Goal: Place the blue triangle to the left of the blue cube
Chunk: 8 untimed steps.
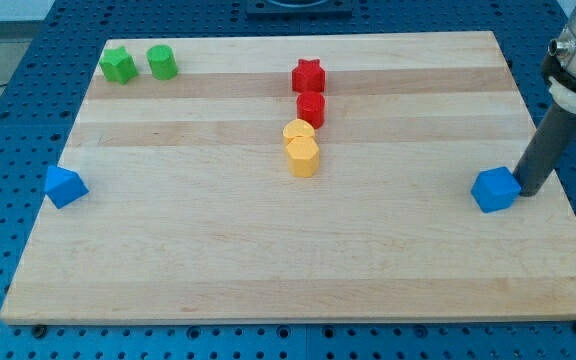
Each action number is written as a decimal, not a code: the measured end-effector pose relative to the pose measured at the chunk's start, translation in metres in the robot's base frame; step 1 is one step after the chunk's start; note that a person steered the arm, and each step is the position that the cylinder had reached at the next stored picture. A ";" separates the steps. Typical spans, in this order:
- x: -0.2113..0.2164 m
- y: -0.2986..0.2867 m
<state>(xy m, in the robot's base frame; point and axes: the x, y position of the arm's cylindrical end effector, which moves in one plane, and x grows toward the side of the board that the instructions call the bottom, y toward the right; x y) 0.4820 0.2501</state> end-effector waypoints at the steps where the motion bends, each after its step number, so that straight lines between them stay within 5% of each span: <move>1: 0.010 0.000; 3: 0.033 -0.005; 4: 0.086 -0.064; 7: 0.084 -0.524; 8: 0.050 -0.555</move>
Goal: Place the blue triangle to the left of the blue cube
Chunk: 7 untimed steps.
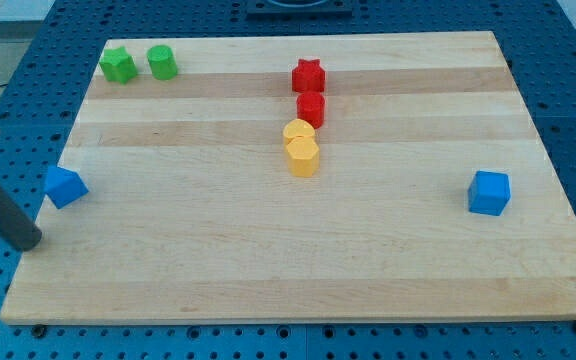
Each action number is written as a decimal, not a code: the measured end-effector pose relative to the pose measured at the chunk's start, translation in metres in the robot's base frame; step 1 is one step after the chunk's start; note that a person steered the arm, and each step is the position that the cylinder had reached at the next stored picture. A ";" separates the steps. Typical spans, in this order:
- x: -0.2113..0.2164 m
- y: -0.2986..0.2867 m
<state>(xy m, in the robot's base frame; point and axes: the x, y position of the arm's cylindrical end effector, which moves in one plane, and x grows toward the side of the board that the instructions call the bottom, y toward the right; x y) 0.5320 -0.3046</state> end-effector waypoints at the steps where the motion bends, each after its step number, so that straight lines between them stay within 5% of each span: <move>1: -0.046 0.000; 2: -0.071 0.017; 5: -0.069 0.246; 7: -0.053 0.299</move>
<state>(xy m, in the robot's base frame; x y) 0.4786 -0.0051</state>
